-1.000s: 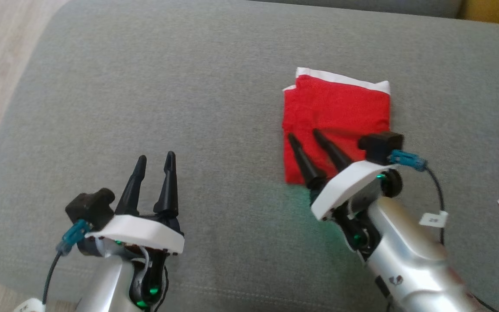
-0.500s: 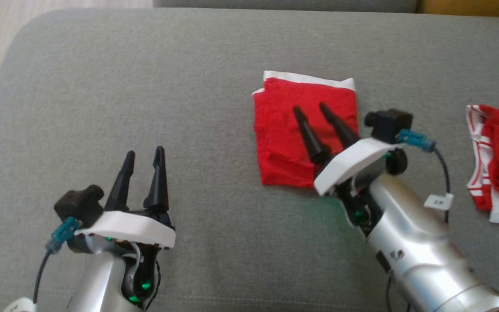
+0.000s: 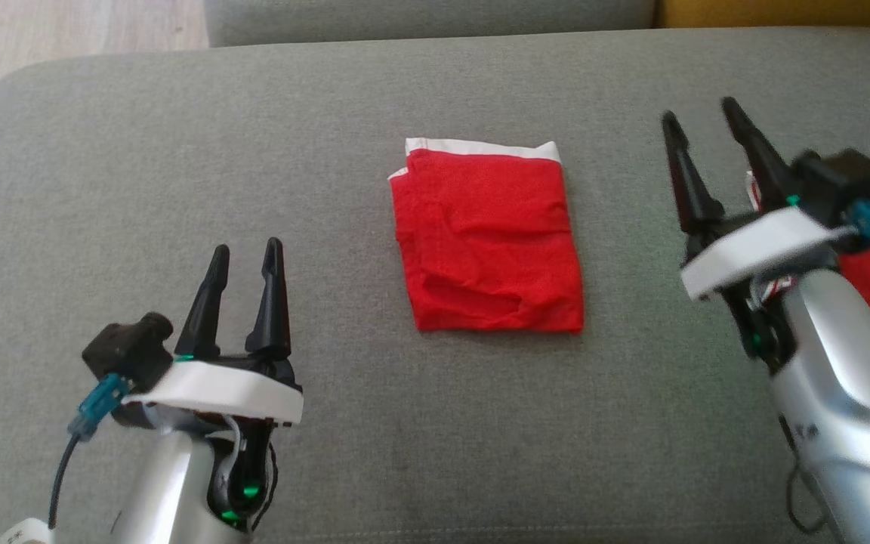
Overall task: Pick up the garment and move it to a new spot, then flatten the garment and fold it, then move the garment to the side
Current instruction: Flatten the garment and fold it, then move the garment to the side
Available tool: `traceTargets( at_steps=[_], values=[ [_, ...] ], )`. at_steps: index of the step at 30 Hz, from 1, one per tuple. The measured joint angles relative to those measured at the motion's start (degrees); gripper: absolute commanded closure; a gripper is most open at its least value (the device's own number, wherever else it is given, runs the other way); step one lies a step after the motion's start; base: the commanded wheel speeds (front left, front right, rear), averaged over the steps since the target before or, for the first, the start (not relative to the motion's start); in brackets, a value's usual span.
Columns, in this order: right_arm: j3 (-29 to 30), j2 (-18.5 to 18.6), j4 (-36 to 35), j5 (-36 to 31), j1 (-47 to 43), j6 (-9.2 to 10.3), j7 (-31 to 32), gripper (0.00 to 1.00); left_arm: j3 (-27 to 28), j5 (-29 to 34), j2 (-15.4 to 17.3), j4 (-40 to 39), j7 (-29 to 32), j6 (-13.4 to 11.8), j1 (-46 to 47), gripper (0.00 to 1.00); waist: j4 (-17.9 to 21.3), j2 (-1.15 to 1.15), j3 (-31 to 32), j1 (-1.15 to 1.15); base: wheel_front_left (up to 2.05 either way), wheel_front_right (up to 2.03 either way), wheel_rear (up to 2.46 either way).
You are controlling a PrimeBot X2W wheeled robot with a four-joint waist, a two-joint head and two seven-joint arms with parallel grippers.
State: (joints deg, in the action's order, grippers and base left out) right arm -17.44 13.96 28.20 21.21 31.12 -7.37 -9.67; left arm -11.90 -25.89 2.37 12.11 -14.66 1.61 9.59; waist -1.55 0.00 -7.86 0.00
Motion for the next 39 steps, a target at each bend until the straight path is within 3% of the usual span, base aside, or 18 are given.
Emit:
traceTargets(
  at_steps=[5, 10, 15, 20, 25, 30, 39],
  values=[
    [4.97, -0.15, -4.82, -5.36, -6.12, 0.0, -0.14, 0.0, 0.01, 1.01, 0.0, -0.53, 0.0, 0.49, 0.0, 0.0, 0.74, 0.0, -0.1, 0.0, 0.0, 0.0, 0.0],
    [10.07, -2.64, -9.77, -11.79, -13.06, 0.0, -1.19, 0.0, -0.09, 2.04, 0.01, -0.6, 0.0, 0.52, -0.02, 0.0, 1.3, 0.0, -0.4, 0.0, 0.0, 0.0, 0.0],
    [11.66, -5.67, -11.12, -17.55, -18.24, 0.0, -1.51, 0.0, -0.25, 3.7, 0.01, -0.59, 0.0, 0.67, -0.2, 0.0, 1.69, 0.0, -0.65, 0.0, 0.0, 0.0, 0.0],
    [12.56, -7.4, -11.48, -19.29, -20.06, 0.0, -1.49, 0.0, -0.37, 3.7, 0.01, -0.58, 0.0, 0.57, -1.01, 0.0, 1.88, 0.0, -1.09, 0.0, 0.0, 0.0, 0.0],
    [13.01, -7.76, -12.43, -18.93, -19.57, 0.0, -0.97, 0.0, -0.45, 3.6, 0.01, -0.66, 0.0, 0.57, -0.98, 0.0, 1.37, 0.0, -2.2, 0.0, 0.0, 0.0, 0.0],
    [11.25, -8.4, -11.6, -14.51, -16.33, 0.0, 1.45, 0.0, -0.78, 3.55, 0.01, -0.81, 0.0, 0.57, 0.03, 0.0, 0.4, 0.0, -3.95, 0.0, 0.0, 0.0, 0.0],
    [5.8, -9.31, -2.2, -7.2, -8.48, 0.0, 5.19, 0.0, -2.55, 3.54, 0.01, -0.58, 0.0, 0.58, 1.96, 0.0, -1.82, 0.0, -7.64, 0.0, 0.0, 0.0, 0.0]
  ],
)
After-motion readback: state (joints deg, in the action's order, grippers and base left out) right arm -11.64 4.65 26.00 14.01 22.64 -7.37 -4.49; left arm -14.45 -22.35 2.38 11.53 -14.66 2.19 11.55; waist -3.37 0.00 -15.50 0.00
